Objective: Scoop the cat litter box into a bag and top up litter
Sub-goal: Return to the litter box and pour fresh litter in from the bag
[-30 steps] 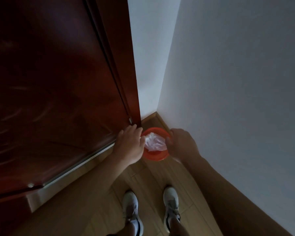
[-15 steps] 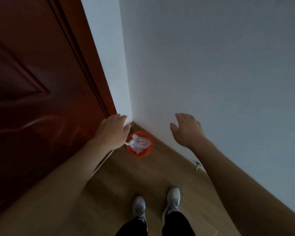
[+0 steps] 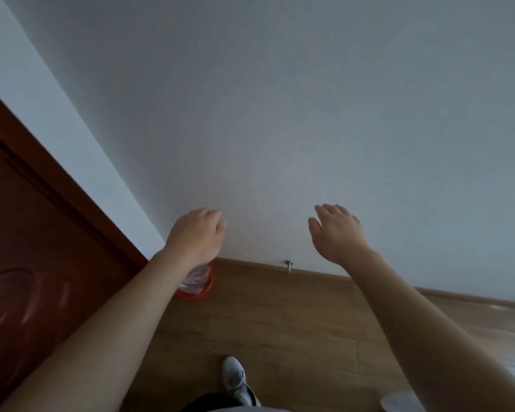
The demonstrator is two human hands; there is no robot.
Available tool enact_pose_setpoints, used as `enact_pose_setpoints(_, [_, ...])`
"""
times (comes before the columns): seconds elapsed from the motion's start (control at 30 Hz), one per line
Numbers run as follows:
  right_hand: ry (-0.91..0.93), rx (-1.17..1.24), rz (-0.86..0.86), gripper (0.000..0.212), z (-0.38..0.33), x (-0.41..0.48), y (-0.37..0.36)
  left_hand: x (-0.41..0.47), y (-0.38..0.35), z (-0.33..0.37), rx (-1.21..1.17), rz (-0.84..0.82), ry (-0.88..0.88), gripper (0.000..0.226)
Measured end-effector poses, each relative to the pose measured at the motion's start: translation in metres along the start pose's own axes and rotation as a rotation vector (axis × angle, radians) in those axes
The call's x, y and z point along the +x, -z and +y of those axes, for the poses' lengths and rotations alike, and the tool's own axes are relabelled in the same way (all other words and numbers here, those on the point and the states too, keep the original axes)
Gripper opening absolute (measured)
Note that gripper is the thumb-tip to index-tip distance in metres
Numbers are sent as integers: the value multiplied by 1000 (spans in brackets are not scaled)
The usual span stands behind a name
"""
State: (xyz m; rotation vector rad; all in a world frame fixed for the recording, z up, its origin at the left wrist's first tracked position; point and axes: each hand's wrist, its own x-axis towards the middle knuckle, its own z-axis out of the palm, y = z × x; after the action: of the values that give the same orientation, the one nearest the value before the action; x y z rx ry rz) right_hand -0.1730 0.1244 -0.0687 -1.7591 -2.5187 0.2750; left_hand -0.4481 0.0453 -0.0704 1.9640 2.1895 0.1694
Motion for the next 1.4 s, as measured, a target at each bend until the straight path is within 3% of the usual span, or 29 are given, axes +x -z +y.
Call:
enact_pose_setpoints(0.53, [-587,-4,180,36,227,-231,50,5,-38,309,125,-74,-633,47])
enact_pose_setpoints(1.07, [-1134,8,320,34,387,-272,66,123,-98,586,184,-165,-1208,43])
enact_pose_setpoints(1.4, [-1302,36,332,21,571,-304,72,148,-166,805,235,-204,-1403,41])
